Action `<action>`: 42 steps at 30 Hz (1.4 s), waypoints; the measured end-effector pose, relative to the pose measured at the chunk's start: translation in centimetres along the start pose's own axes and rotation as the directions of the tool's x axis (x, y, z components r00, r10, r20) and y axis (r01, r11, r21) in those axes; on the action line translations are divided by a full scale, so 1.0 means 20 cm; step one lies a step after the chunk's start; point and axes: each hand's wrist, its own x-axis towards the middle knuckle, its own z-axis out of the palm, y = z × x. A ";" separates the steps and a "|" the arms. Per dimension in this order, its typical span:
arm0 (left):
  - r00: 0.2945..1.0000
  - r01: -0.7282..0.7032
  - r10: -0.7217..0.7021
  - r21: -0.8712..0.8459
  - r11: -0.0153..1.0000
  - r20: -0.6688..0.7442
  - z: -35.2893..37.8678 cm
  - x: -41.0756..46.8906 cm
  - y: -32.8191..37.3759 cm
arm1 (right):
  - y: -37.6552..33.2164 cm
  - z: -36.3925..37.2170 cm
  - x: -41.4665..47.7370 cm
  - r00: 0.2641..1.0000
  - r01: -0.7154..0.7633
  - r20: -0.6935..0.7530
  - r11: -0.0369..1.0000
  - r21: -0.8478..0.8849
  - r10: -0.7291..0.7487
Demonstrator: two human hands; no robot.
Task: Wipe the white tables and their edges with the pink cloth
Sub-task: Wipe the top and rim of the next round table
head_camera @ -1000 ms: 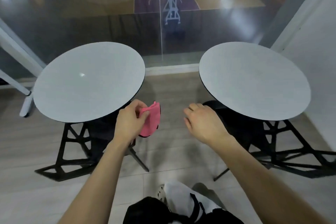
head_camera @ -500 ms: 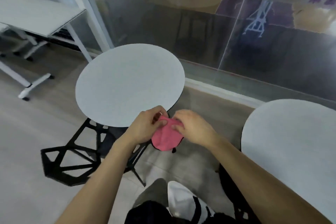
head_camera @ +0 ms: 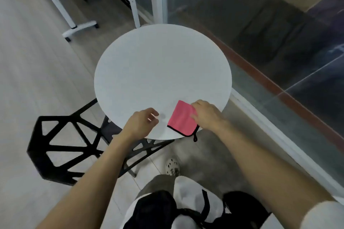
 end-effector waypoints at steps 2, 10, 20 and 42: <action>0.998 0.051 -0.053 0.035 0.998 0.043 0.06 0.06 -0.01 | 0.05 0.04 0.07 0.995 0.092 0.044 0.995 -0.047 -0.090; 0.950 0.311 -0.310 0.033 0.950 -0.037 0.25 0.08 -0.10 | 0.06 0.24 0.37 0.784 0.614 0.078 0.749 -0.249 -0.616; 0.570 0.665 -0.713 -0.281 0.692 -0.409 0.77 0.03 0.28 | 0.36 0.31 0.70 0.067 0.987 0.308 0.017 -0.162 -0.949; 0.374 0.855 -0.837 -0.201 0.478 -0.398 1.29 0.81 1.34 | 1.40 -0.45 1.65 0.553 0.833 0.189 0.528 -0.168 -0.812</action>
